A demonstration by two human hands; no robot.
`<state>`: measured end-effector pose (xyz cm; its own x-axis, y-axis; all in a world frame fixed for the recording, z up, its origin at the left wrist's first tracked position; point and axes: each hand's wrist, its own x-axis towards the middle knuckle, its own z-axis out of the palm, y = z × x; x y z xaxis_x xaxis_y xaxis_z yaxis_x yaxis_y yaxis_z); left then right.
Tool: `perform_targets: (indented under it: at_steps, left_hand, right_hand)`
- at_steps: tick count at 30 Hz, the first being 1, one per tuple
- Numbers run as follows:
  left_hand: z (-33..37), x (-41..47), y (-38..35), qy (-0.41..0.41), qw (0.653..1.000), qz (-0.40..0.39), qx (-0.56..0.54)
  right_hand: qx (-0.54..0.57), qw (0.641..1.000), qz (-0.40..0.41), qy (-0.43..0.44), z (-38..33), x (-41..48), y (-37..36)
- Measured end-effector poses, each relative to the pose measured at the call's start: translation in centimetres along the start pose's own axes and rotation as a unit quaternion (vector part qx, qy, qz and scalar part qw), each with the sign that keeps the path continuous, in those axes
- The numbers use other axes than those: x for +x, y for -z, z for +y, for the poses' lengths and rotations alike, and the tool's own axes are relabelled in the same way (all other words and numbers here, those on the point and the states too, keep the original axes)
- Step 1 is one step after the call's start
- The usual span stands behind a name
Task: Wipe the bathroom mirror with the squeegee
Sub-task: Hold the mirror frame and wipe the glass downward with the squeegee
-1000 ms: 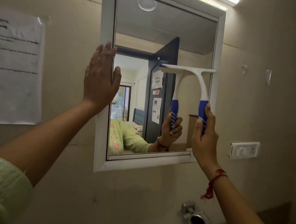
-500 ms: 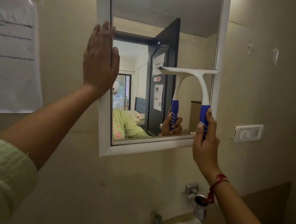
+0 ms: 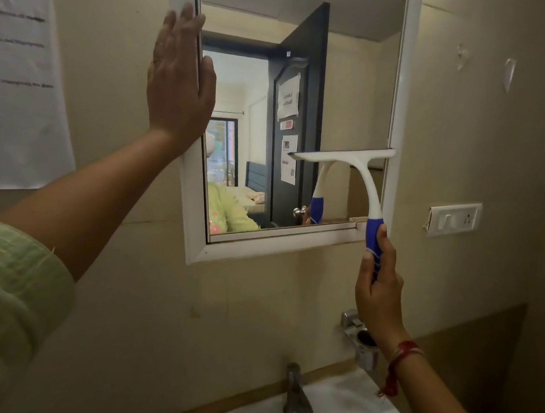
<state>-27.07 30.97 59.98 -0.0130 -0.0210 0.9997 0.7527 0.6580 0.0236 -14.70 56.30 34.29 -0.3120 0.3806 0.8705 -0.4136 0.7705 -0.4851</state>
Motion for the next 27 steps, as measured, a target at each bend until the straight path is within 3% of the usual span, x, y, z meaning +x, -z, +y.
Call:
perform_targets:
  at_steps: [13,27]
  left_hand:
    - [0.3,-0.2,0.6,-0.001,0.999,-0.027,0.016]
    - [0.6,-0.3,0.8,-0.002,0.995,-0.079,0.066]
  right_hand:
    - [-0.021,0.998,-0.035,-0.055,0.6,-5.8,1.1]
    - [-0.031,0.997,-0.05,-0.056,0.1,-8.2,2.6]
